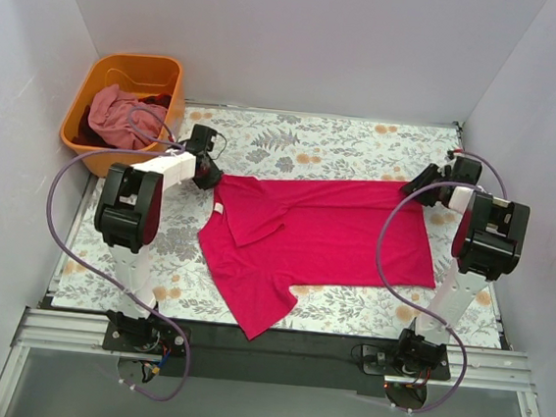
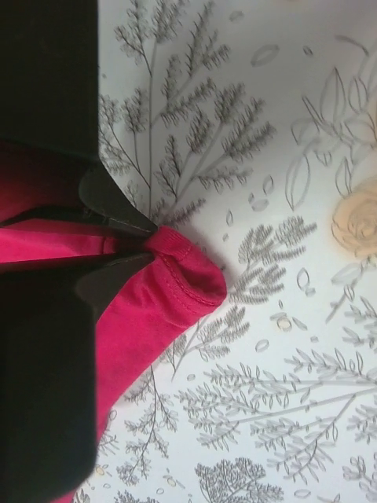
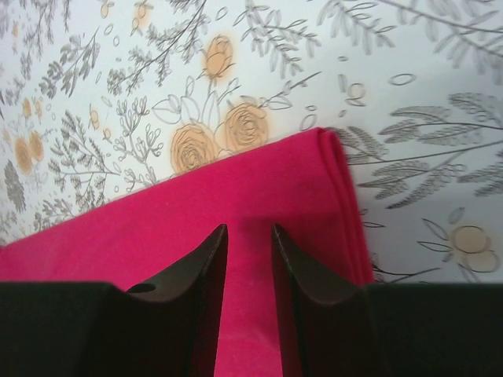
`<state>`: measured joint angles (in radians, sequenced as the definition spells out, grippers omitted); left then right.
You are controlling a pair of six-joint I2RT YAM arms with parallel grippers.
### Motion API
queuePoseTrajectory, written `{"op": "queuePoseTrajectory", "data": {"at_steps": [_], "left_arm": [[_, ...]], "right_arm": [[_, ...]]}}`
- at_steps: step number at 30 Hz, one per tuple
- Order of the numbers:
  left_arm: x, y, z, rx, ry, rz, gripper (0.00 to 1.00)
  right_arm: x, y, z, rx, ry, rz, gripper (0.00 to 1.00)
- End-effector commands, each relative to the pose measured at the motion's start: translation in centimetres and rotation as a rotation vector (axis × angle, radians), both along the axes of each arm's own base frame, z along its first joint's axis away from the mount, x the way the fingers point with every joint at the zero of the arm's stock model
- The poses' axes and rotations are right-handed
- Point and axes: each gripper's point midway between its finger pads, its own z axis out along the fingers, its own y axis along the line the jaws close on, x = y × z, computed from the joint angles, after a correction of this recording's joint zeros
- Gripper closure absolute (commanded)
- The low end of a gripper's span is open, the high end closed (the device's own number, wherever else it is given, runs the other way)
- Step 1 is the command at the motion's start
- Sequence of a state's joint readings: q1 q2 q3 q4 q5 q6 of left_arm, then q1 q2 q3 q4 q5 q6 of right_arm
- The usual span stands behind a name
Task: Fold and stack the t-shirts
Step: Fold the tshirt
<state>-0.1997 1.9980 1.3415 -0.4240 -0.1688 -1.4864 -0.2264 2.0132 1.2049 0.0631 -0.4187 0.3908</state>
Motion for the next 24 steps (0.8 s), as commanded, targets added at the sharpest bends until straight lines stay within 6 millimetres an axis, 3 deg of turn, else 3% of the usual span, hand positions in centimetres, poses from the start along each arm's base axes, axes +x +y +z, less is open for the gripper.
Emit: {"op": "queuePoseTrajectory", "data": {"at_steps": [1,5,8,12,16,18,19,22,23,24], "left_arm": [[-2.2,2.7,0.0,0.056,0.03,0.088,0.89],[-2.3,3.3,0.6,0.041,0.011,0.123,0.89],[-1.3,2.6,1.0,0.017,-0.004,0.095,0.88],[0.7,1.6,1.7,-0.002,-0.042,0.023,0.74],[2.7,1.2,3.9,0.005,-0.108,-0.023,0.59],[3.1,0.7,5.5,-0.008,-0.143,-0.044,0.53],[3.2,0.5,7.4,-0.017,-0.181,-0.057,0.46],[2.3,-0.3,9.3,-0.015,-0.213,-0.083,0.43],[1.6,-0.7,10.8,-0.021,-0.239,-0.09,0.43],[0.8,-0.7,10.5,-0.018,-0.227,-0.084,0.43]], "right_arm": [[-0.5,-2.7,-1.7,0.009,0.038,-0.117,0.64],[-0.9,-4.4,-2.0,0.017,0.049,-0.18,0.64],[-0.6,-4.8,-1.4,0.02,0.032,-0.179,0.64],[0.6,-4.2,1.2,0.033,-0.041,-0.133,0.64],[1.0,-3.3,4.2,0.015,-0.11,-0.083,0.63],[0.9,-2.5,5.7,0.0,-0.139,-0.059,0.62],[0.7,-2.2,6.0,-0.012,-0.141,-0.053,0.62],[-0.3,-0.9,6.6,-0.053,-0.14,-0.022,0.62],[-0.8,-0.5,6.4,-0.065,-0.127,-0.009,0.62],[-1.1,0.4,6.9,-0.074,-0.136,0.012,0.62]]}}
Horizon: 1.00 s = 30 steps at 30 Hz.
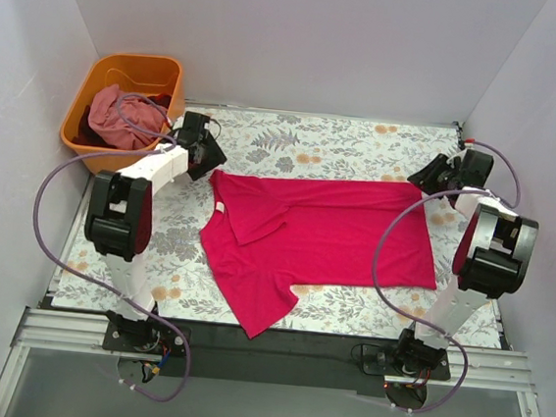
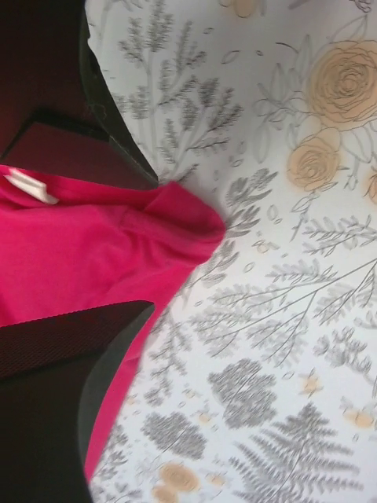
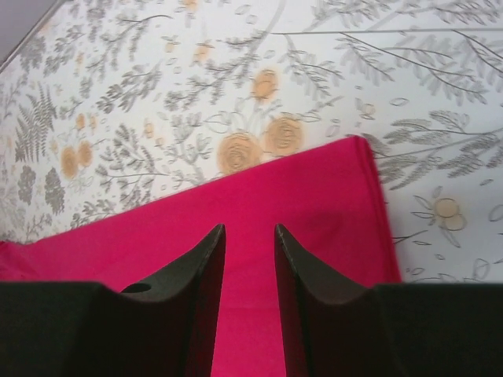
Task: Fold and stack the t-shirts
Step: Fold the tshirt
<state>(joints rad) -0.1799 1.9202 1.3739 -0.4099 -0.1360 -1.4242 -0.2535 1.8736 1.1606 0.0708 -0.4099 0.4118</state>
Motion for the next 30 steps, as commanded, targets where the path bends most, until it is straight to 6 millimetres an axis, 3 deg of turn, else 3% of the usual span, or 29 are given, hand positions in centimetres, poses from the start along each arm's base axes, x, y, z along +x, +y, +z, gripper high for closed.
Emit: {"op": "queuePoseTrajectory", "data": {"at_steps": [1,2,5,9,11,14,17,23,24,26,27,29,30], "left_arm": [[-1.7,-0.9,5.8,-0.001,-0.111,-0.029,0.43],[-2.2,-1.4,6.9,-0.016,-0.135,-0.033,0.44],[-3.2,-2.4,5.8,0.007,-0.118,-0.065,0.53],[-2.7,-3.0,2.7,0.035,-0.054,-0.101,0.67],[-1.9,-3.1,2.1,0.044,-0.057,-0.103,0.72],[-1.5,-3.3,-0.1,0.049,-0.009,-0.113,0.75],[-2.4,-2.7,-2.7,0.056,0.061,-0.07,0.76],[-2.7,-1.0,-6.5,0.076,0.167,-0.009,0.78],[-1.7,-1.1,-6.1,0.071,0.154,-0.006,0.78],[-1.5,-0.9,-7.7,0.082,0.204,-0.004,0.79],[0.0,-1.2,-7.1,0.076,0.181,-0.005,0.79],[0.8,-1.0,-7.4,0.078,0.201,-0.004,0.8],[2.2,-1.2,-7.7,0.075,0.194,-0.005,0.8]], "right_arm": [[-1.4,2.2,1.6,-0.068,-0.027,0.066,0.62],[-1.7,2.7,1.8,-0.077,-0.033,0.081,0.62],[-2.5,4.8,1.1,-0.074,-0.019,0.137,0.62],[-2.7,7.0,-0.3,-0.046,0.006,0.204,0.63],[-2.4,7.3,-1.0,-0.04,0.017,0.209,0.63],[-1.9,7.2,-2.2,-0.026,0.042,0.197,0.64],[-1.8,6.5,-3.5,-0.024,0.074,0.174,0.64],[-1.8,3.8,-5.9,-0.009,0.134,0.086,0.64],[-1.7,3.4,-6.2,-0.003,0.138,0.075,0.64],[-1.1,3.2,-6.7,0.006,0.144,0.068,0.64],[-0.8,3.1,-6.8,0.014,0.145,0.066,0.64],[0.4,3.0,-7.3,0.022,0.145,0.064,0.64],[0.8,3.0,-7.4,0.036,0.146,0.063,0.64]]}}
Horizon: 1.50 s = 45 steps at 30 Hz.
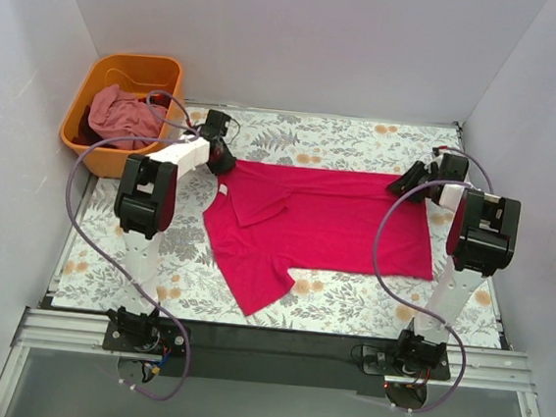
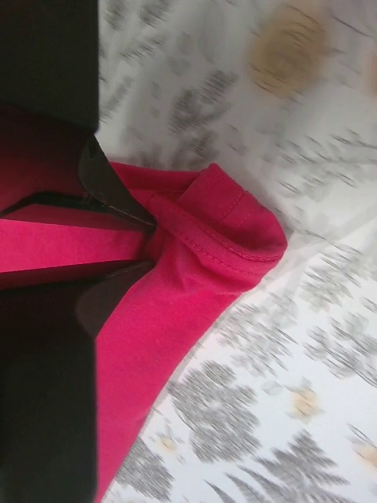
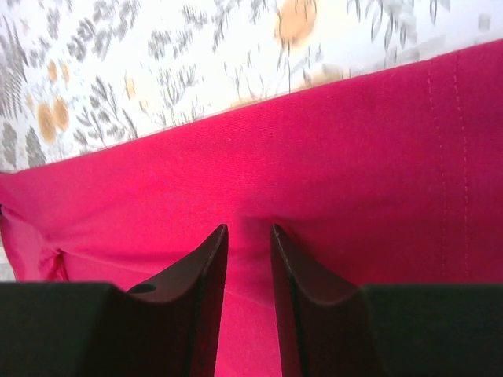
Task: Fold and stack the t-shirts
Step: Fold the tshirt
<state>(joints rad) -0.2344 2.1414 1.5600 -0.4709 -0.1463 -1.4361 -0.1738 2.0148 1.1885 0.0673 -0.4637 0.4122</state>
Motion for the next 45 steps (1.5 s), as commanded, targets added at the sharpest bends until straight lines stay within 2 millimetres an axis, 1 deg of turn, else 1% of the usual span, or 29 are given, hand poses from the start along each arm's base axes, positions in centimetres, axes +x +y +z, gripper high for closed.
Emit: {"op": "queuePoseTrajectory", "data": {"at_steps": [1,5,7,8,9,12,13,14,15,16,17,18,19,20,21,22,23,24,25,26,27,28,30,31,32,34,38,41,45], "left_arm": [[0.7,2.2,-3.1,0.057,0.104,0.036,0.8],[4.2,2.3,-3.5,0.049,0.084,0.023,0.78],[6.3,2.1,-3.0,0.042,0.051,0.004,0.73],[6.9,1.7,-2.6,0.03,0.034,-0.013,0.7],[7.5,1.8,-2.4,0.034,0.017,-0.026,0.63],[8.8,1.2,0.8,0.012,-0.064,-0.043,0.53],[8.7,1.0,1.7,0.002,-0.082,-0.048,0.5],[8.6,0.7,4.4,-0.02,-0.134,-0.057,0.49],[8.0,0.7,5.1,-0.028,-0.135,-0.06,0.47],[7.8,0.5,6.8,-0.035,-0.173,-0.061,0.45],[6.5,0.7,8.7,-0.038,-0.191,-0.056,0.45],[5.9,1.1,10.1,-0.026,-0.216,-0.034,0.44],[5.0,0.6,11.2,-0.031,-0.23,-0.035,0.44],[3.8,0.6,14.2,-0.042,-0.28,-0.03,0.42],[2.1,0.7,13.3,-0.032,-0.254,-0.029,0.4],[0.8,0.7,13.4,-0.015,-0.248,-0.024,0.39],[-0.3,0.6,14.2,-0.018,-0.26,-0.017,0.32],[-2.6,1.1,14.3,-0.006,-0.254,-0.013,0.26],[-3.8,1.6,14.7,0.016,-0.264,0.004,0.24],[-5.0,1.9,14.7,0.007,-0.258,0.011,0.24],[-7.6,2.5,14.4,0.007,-0.246,0.012,0.24],[-8.9,2.7,14.1,0.003,-0.238,0.013,0.24],[-11.9,3.0,12.9,-0.019,-0.192,0.021,0.24],[-14.3,3.4,11.6,-0.02,-0.163,0.021,0.25],[-15.6,3.2,11.2,-0.038,-0.149,0.015,0.27],[-18.4,3.6,9.5,-0.048,-0.107,0.024,0.3],[-20.7,3.4,7.3,-0.073,-0.047,0.02,0.37],[-20.9,2.9,5.4,-0.09,0.004,0.014,0.42],[-19.8,2.1,4.3,-0.119,0.005,0.01,0.47]], "right_arm": [[1.5,-1.6,-2.6,-0.023,0.039,-0.052,0.64],[5.3,-1.9,-2.6,-0.003,-0.002,-0.045,0.64],[6.4,-1.8,-2.0,0.016,-0.024,-0.036,0.63],[7.5,-1.8,-1.0,0.02,-0.054,-0.029,0.62],[7.7,-1.6,-0.4,0.034,-0.068,-0.016,0.61],[7.8,-1.5,2.1,0.02,-0.112,-0.001,0.57],[7.6,-1.6,2.6,0.01,-0.122,0.0,0.55],[6.9,-1.7,3.8,-0.014,-0.134,0.003,0.52],[6.3,-1.7,4.2,-0.026,-0.133,0.001,0.5],[5.8,-1.9,6.4,-0.048,-0.166,-0.003,0.48],[5.0,-1.9,6.8,-0.07,-0.166,0.003,0.45],[3.3,-2.2,5.9,-0.098,-0.116,-0.022,0.45],[2.6,-2.4,8.1,-0.127,-0.149,-0.035,0.43],[1.5,-2.1,8.3,-0.146,-0.138,-0.032,0.41],[0.2,-2.4,8.1,-0.193,-0.109,-0.043,0.38],[-1.4,-2.2,9.0,-0.219,-0.11,-0.049,0.36],[-2.4,-1.6,9.0,-0.241,-0.095,-0.042,0.35],[-3.8,-1.9,8.7,-0.279,-0.063,-0.052,0.34],[-5.5,-1.3,9.1,-0.292,-0.057,-0.048,0.34],[-6.5,-1.1,9.3,-0.302,-0.053,-0.046,0.34],[-8.0,-1.4,8.8,-0.33,-0.015,-0.06,0.34],[-9.5,-1.4,9.1,-0.342,-0.016,-0.07,0.33],[-11.5,-1.5,8.8,-0.353,0.006,-0.092,0.33],[-12.6,-1.5,9.4,-0.349,0.004,-0.111,0.35],[-14.1,-1.5,8.1,-0.35,0.039,-0.114,0.35],[-15.3,-1.6,8.2,-0.363,0.029,-0.123,0.37],[-17.1,-1.7,7.1,-0.39,0.038,-0.123,0.39],[-17.8,-1.9,5.9,-0.407,0.07,-0.12,0.4],[-17.9,-1.7,5.2,-0.406,0.079,-0.106,0.4]]}}
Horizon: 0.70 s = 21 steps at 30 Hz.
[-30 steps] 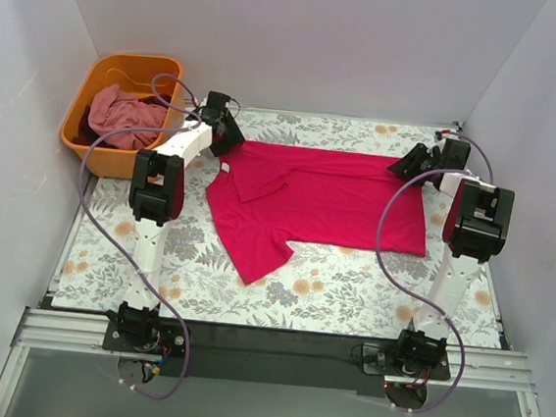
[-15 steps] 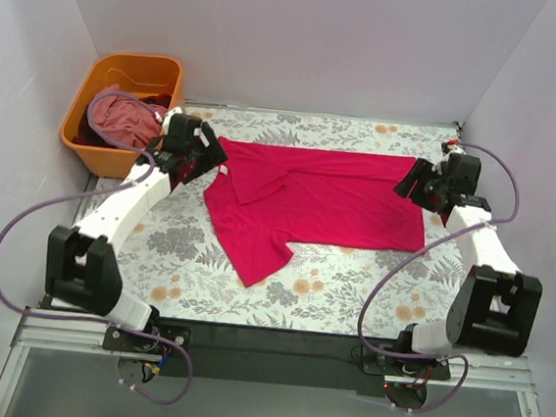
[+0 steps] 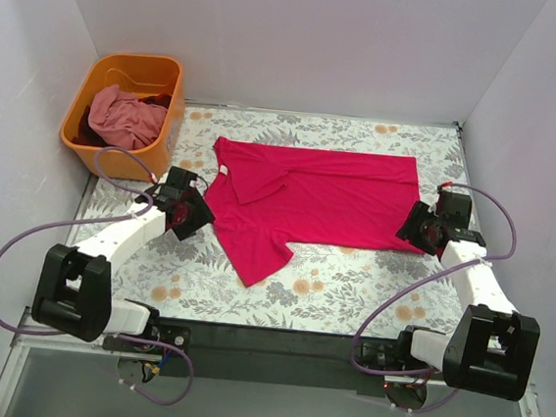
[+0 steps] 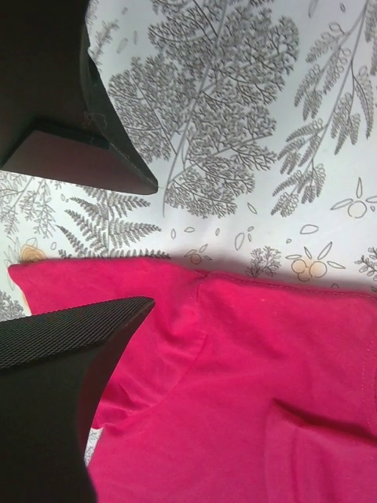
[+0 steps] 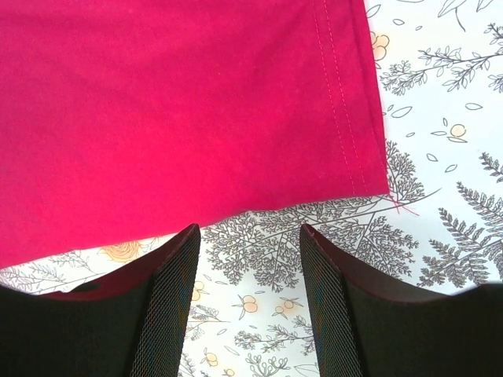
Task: Fold and stack the t-shirts
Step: Fold the tshirt
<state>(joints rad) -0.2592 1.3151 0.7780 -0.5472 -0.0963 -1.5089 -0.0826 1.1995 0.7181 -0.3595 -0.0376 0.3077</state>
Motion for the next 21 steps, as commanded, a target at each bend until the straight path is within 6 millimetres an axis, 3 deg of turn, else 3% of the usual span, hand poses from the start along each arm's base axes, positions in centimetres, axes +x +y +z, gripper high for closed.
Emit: {"op": "queuePoseTrajectory", "data": {"at_steps": [1,13,21], "left_arm": [[1.4,-1.1,0.0,-0.049,-0.04,0.003,0.48],[3.3,-1.0,-3.6,0.014,0.031,0.013,0.55],[4.2,-1.3,-3.9,0.032,0.018,0.001,0.56]], "right_arm": [[0.2,-0.2,-0.3,-0.027,-0.011,0.011,0.4],[-0.1,0.3,-1.4,-0.014,-0.01,0.036,0.4],[-0.4,0.4,-2.1,-0.009,-0.002,0.043,0.4]]}}
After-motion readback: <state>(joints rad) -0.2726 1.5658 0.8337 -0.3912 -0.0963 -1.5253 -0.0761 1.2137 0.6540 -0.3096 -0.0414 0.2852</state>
